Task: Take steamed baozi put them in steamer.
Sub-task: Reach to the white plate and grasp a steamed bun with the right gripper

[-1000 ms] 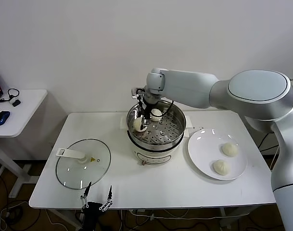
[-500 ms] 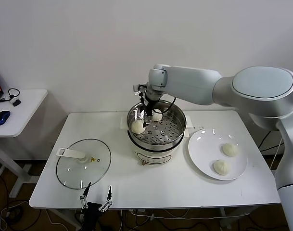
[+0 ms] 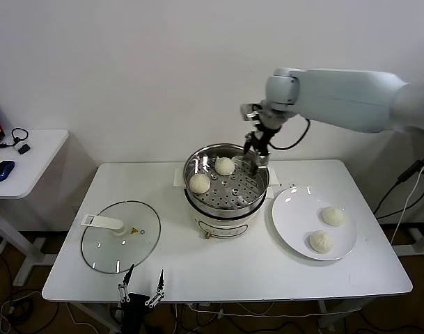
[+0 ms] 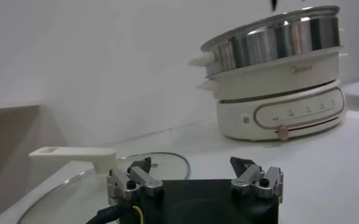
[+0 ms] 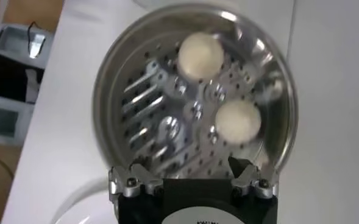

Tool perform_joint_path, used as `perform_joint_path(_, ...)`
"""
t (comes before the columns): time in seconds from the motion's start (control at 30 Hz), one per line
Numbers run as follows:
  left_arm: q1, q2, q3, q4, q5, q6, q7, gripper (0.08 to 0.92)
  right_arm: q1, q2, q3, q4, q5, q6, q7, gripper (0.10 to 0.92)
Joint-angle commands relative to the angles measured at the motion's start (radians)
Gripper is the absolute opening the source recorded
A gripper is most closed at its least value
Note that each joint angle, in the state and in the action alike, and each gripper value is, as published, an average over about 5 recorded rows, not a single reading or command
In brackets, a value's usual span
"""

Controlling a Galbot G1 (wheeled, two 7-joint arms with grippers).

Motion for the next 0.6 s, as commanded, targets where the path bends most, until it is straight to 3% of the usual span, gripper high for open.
perform_joint_path(0.03,-0.002,-0.014,0.004,0.001,0.003,0.0,-0.001,0.823,0.095,-0.272,-0.113,0.176,-0.123,0.069,-0.028,0.823)
perform_joint_path(0.6,-0.009,-0.02,-0.002,0.004,-0.001,-0.002,-0.006,0.823,-0.107,-0.446,-0.083,0.192,-0.31,0.09,0.022,0.823)
